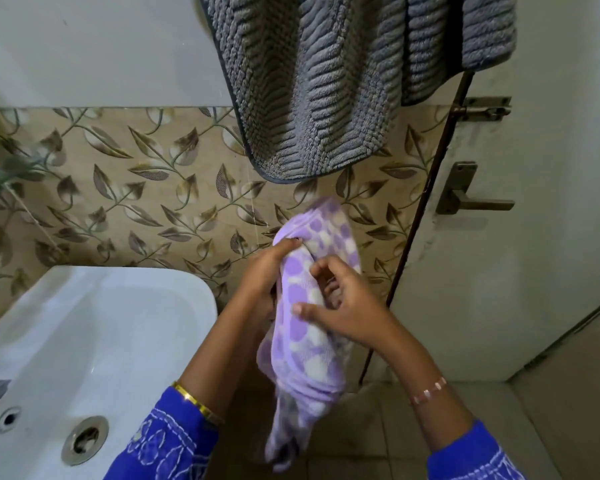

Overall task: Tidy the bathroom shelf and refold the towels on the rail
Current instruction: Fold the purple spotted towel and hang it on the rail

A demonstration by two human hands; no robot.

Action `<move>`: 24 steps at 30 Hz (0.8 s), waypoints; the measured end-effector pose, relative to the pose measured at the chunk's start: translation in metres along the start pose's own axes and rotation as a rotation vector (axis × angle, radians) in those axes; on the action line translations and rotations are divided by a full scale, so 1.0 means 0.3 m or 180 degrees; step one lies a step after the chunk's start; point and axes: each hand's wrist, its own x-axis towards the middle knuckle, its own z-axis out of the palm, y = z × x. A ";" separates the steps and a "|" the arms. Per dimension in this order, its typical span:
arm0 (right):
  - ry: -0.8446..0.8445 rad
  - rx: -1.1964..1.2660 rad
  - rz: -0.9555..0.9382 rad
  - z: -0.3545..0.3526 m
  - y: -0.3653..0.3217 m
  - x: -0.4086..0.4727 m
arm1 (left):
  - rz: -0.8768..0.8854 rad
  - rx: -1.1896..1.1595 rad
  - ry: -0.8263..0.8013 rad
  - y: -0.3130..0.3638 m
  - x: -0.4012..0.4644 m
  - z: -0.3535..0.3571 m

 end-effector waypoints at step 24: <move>0.0041 0.1527 0.0326 0.079 0.028 0.021 | 0.1110 0.1297 -0.0648 -0.041 -0.087 -0.161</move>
